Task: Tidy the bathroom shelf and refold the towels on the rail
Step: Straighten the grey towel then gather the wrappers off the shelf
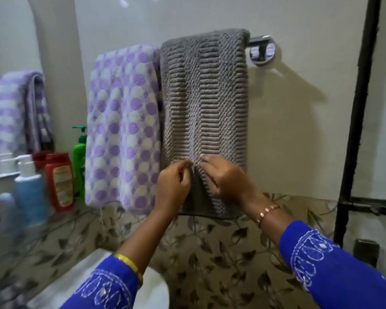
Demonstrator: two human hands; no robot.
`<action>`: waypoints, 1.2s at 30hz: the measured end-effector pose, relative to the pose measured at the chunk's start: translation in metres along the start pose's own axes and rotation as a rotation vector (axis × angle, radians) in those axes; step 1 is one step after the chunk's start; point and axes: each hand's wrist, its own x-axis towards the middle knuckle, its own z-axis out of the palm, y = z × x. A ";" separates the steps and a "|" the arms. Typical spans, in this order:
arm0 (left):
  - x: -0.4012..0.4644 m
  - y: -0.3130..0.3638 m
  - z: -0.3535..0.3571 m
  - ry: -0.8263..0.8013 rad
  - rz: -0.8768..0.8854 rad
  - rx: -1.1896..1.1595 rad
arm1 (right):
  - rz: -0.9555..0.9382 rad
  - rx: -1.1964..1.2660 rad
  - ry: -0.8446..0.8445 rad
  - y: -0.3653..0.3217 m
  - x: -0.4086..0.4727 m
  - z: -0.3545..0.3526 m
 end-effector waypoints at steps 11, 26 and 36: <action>-0.049 0.037 -0.084 0.293 -0.256 0.067 | 0.075 0.469 0.152 -0.072 0.043 0.006; -0.125 -0.001 -0.235 0.579 -0.544 0.267 | 0.116 0.964 0.197 -0.234 0.087 0.046; -0.137 -0.038 -0.328 0.683 -0.510 0.322 | 0.096 1.106 0.069 -0.339 0.132 0.090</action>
